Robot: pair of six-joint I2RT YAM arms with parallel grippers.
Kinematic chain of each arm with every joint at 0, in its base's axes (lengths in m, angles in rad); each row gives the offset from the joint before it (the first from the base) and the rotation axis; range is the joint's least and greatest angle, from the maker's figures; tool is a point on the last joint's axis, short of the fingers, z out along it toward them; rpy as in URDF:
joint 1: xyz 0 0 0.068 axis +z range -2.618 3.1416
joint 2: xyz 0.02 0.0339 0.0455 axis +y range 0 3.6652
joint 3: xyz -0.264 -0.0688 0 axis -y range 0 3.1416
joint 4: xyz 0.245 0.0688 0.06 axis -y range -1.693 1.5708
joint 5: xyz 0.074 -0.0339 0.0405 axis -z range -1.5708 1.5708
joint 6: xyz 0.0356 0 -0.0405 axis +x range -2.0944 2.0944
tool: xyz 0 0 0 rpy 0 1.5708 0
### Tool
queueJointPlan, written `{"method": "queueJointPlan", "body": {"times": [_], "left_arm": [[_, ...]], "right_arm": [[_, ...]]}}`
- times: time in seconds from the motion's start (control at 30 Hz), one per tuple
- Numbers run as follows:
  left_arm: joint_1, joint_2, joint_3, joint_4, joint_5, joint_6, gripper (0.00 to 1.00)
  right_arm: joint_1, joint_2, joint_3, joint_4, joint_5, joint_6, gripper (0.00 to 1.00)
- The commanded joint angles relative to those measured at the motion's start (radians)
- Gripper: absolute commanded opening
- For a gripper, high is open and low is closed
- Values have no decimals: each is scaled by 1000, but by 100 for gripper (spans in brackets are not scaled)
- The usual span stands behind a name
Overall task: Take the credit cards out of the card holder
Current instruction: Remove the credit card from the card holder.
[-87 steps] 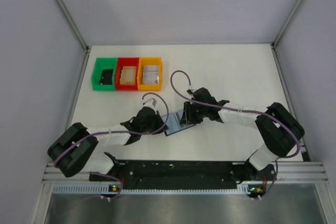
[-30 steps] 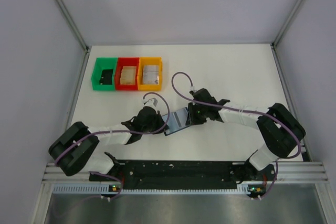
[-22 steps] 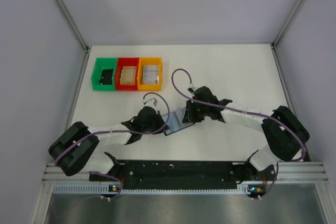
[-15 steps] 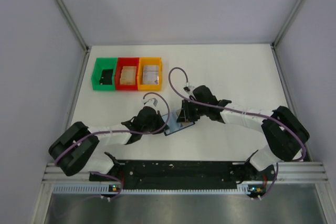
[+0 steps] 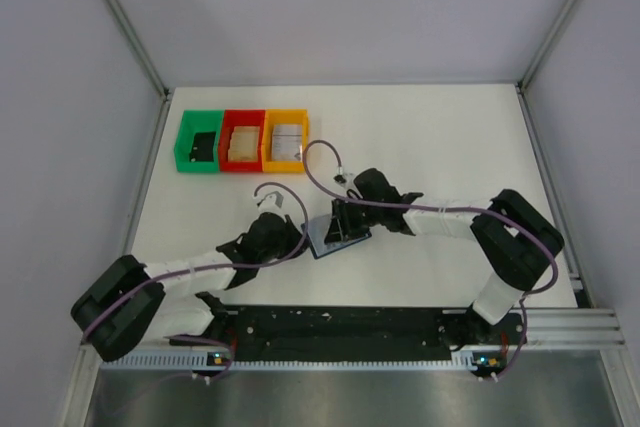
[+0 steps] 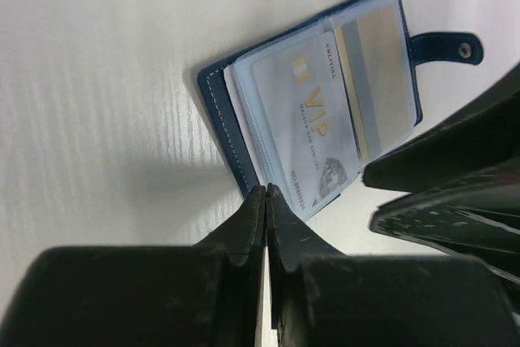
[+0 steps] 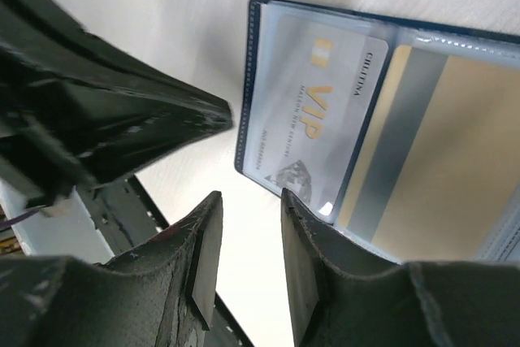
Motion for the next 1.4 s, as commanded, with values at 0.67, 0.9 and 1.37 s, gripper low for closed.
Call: {"method": "queueJointPlan", "body": {"times": [0.67, 0.9, 1.37], "left_arm": [[14, 104, 87, 116, 23, 18, 0], [41, 150, 14, 179, 34, -33, 0], [80, 199, -48, 262, 115, -92, 0]], "right_arm": [[-83, 72, 133, -54, 26, -40, 36], [-93, 149, 118, 20, -4, -22, 35], [-127, 192, 37, 185, -111, 56, 17]]}}
